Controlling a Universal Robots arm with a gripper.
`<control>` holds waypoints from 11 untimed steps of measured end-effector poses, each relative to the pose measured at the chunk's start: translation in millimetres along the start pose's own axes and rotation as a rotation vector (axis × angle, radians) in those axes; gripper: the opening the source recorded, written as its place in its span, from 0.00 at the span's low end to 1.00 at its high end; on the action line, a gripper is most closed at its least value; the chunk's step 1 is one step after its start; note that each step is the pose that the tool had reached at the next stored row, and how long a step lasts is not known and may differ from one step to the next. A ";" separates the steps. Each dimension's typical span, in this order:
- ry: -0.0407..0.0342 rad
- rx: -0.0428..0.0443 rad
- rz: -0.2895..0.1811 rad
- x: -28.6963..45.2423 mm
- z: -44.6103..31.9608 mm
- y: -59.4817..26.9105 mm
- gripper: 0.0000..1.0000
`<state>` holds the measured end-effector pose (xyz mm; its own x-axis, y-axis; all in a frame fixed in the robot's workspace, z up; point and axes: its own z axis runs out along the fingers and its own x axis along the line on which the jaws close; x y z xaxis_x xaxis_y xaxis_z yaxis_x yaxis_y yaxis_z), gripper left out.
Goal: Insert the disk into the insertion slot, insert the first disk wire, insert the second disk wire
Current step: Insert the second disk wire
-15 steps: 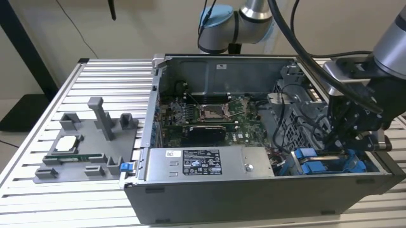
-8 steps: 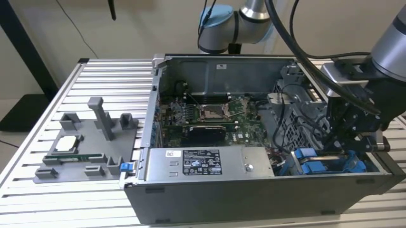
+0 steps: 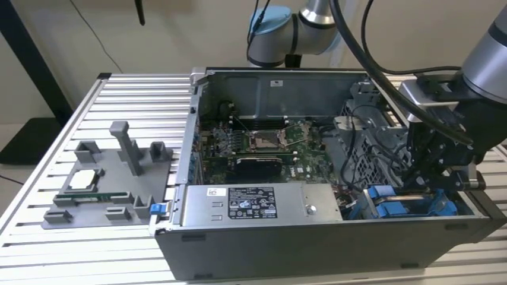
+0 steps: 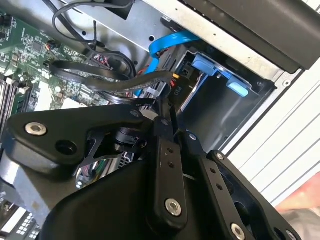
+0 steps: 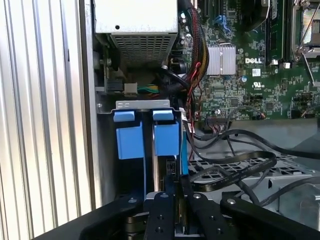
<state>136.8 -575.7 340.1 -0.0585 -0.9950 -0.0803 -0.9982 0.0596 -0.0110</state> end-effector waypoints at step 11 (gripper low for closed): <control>-0.0005 -0.0002 0.000 0.0 0.4 0.0 1.00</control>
<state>136.8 -575.7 339.7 -0.0586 -0.9950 -0.0809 -0.9982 0.0597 -0.0108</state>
